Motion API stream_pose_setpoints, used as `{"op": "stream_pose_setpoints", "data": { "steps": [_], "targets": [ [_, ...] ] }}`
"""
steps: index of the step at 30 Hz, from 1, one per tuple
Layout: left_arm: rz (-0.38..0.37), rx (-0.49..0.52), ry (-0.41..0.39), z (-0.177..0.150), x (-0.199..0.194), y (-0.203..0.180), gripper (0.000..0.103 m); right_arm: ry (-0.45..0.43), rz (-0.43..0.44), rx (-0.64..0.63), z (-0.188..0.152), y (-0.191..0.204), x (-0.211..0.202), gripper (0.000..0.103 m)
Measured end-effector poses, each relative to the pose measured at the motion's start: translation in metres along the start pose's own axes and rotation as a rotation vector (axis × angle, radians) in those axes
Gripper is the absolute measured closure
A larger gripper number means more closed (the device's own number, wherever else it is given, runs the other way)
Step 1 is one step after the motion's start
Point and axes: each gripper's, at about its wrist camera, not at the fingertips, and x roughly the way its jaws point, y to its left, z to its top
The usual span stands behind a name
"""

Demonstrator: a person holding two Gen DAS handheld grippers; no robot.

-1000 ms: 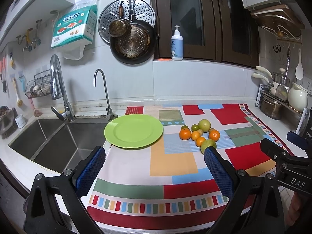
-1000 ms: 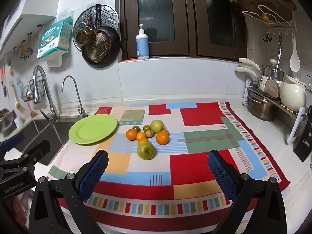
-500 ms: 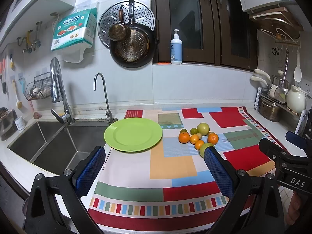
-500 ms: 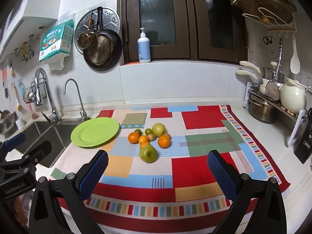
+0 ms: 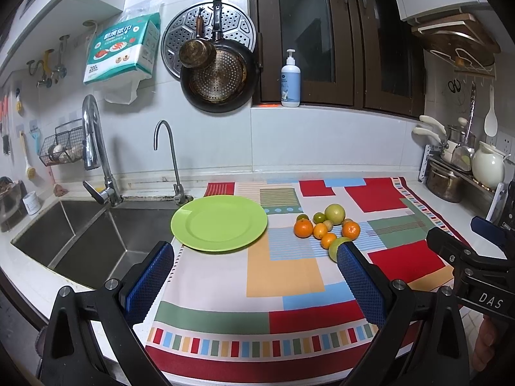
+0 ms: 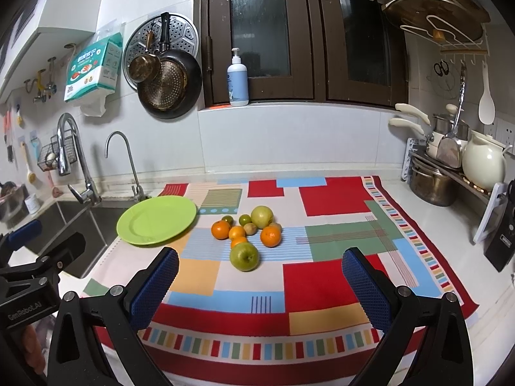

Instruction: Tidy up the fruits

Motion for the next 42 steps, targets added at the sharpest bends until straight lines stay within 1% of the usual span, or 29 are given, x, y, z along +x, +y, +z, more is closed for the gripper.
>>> {"op": "stream_pose_setpoints", "data": {
  "steps": [12,20,24,26,30,33,35,42],
  "targets": [
    [-0.005,0.000,0.004,0.001,0.001,0.001,0.000,0.008,0.006,0.002,0.000,0.001,0.002,0.000],
    [-0.015,0.002,0.023,0.002,0.013,0.004,0.000,0.024,0.006,0.005,0.003,0.006,0.008,0.000],
    [-0.033,0.006,0.024,0.001,0.021,0.008,0.000,0.031,0.000,0.003,0.003,0.011,0.013,0.000],
    [-0.052,0.016,0.029,0.003,0.029,0.011,0.000,0.035,-0.008,0.005,0.003,0.013,0.016,0.000],
    [-0.113,0.047,0.040,0.011,0.049,0.016,0.000,0.037,-0.035,0.009,0.005,0.020,0.027,0.000],
    [-0.148,0.083,0.035,0.017,0.065,0.019,0.000,0.047,-0.049,0.023,0.007,0.024,0.037,0.000],
    [-0.183,0.110,0.044,0.021,0.078,0.021,0.004,0.046,-0.072,0.020,0.007,0.029,0.043,0.000],
    [-0.293,0.208,0.057,0.030,0.119,0.020,0.007,0.076,-0.143,0.068,0.005,0.039,0.071,0.000]
  ]
}}
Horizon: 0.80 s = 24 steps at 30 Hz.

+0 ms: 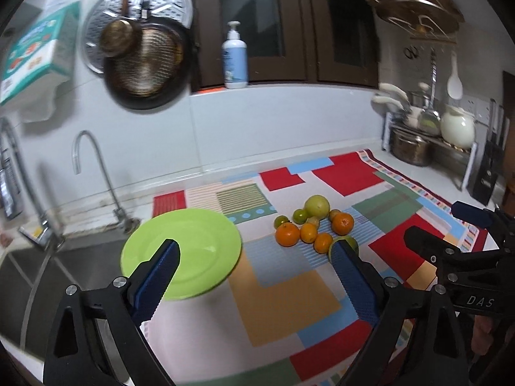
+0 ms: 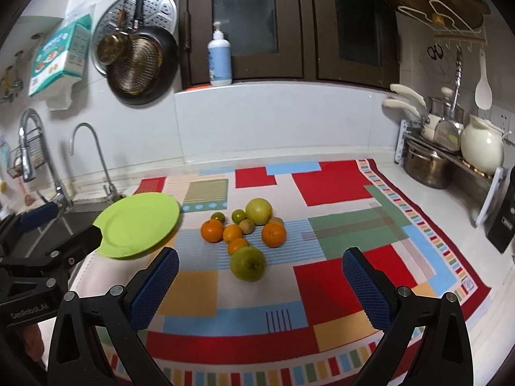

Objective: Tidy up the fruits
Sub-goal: 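Move the left tool to an orange while the right tool reaches a large green apple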

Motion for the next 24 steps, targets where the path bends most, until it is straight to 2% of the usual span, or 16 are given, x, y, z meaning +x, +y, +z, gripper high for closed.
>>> {"op": "stream_pose_setpoints", "data": {
  "steps": [8,13,24],
  "targets": [
    [-0.111,0.098,0.035,0.007,0.048,0.007,0.011,0.041,-0.060,0.053,-0.003,0.008,0.031,0.002],
    [-0.170,0.155,0.065,0.009,0.077,0.004,0.013,0.079,-0.069,0.092,-0.008,0.009,0.049,0.006],
    [-0.285,0.228,0.160,0.004,0.143,-0.005,0.029,0.166,-0.089,0.143,-0.016,0.004,0.095,0.019]
  ]
}}
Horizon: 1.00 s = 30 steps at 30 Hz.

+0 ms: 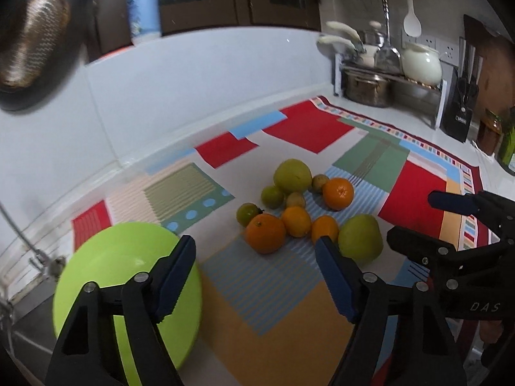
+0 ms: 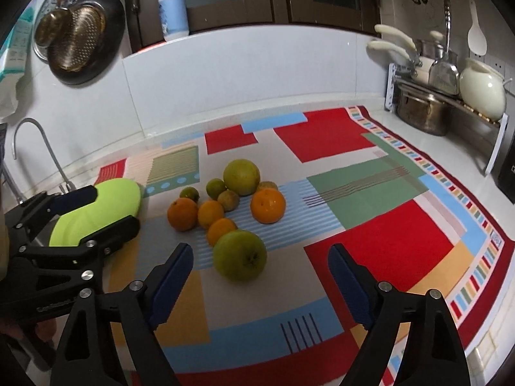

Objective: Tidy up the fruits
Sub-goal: 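Move the left tool to an orange while the right tool reaches a large green apple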

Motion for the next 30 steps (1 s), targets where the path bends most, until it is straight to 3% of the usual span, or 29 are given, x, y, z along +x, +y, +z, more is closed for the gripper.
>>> {"op": "stream_pose_setpoints", "data": {
  "steps": [10,18,21,30],
  "targets": [
    [-0.074,-0.013,0.065,0.002,0.048,0.010,0.036,0.105,0.043,0.014,-0.006,0.007,0.038,0.034],
    [-0.128,-0.043,0.105,0.002,0.070,0.013,0.044,0.137,0.072,0.036,-0.006,0.011,0.052,0.045],
    [-0.134,-0.043,0.113,0.001,0.077,0.012,0.048,0.138,0.068,0.031,-0.005,0.012,0.055,0.046],
    [-0.171,-0.031,0.103,0.005,0.085,0.007,0.048,0.149,0.073,0.045,-0.005,0.010,0.059,0.051]
  ]
}}
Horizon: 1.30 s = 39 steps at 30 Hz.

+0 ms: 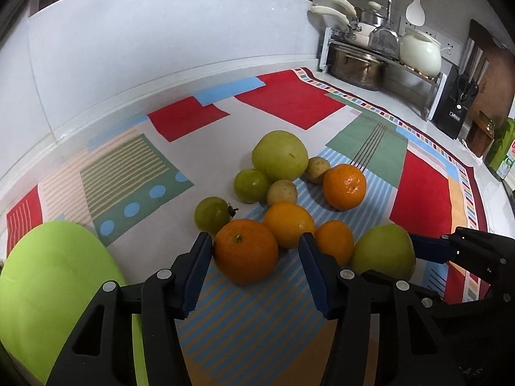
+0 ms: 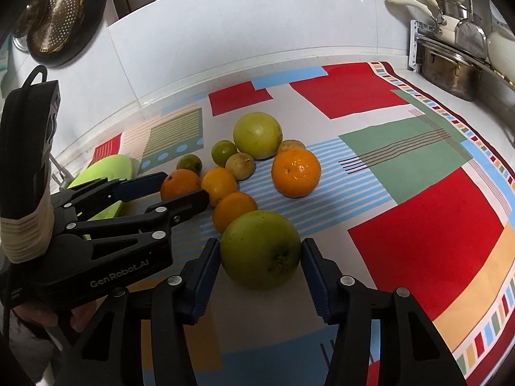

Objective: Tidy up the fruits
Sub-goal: 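Move the left tool to an orange while the right tool reaches a large green apple, then close the left tool on the orange while the right tool grasps the green apple, then carry the orange onto the green plate with the left tool while the right tool sets the apple there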

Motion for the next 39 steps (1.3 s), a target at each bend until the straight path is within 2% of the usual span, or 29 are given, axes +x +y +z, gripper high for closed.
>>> {"op": "stream_pose_setpoints", "data": {
  "steps": [4,6,15,23,31,39],
  "targets": [
    [0.000,0.005,-0.007,0.000,0.000,0.000,0.049,0.001,-0.001,0.002,0.000,0.000,0.000,0.051],
    [0.012,0.005,-0.007,-0.001,-0.001,0.000,0.062,0.001,-0.002,0.004,0.000,0.000,0.000,0.051],
    [0.006,-0.005,-0.014,-0.001,-0.006,0.002,0.062,-0.005,-0.004,-0.013,0.001,0.004,-0.003,0.051],
    [0.031,-0.031,-0.046,-0.004,-0.035,0.006,0.063,-0.033,0.006,-0.025,0.006,0.008,-0.014,0.051],
    [0.096,-0.081,-0.110,-0.010,-0.079,0.016,0.062,-0.079,0.050,-0.089,0.014,0.028,-0.034,0.051],
    [0.179,-0.135,-0.151,-0.022,-0.112,0.034,0.062,-0.113,0.130,-0.181,0.024,0.058,-0.046,0.051]
  ]
}}
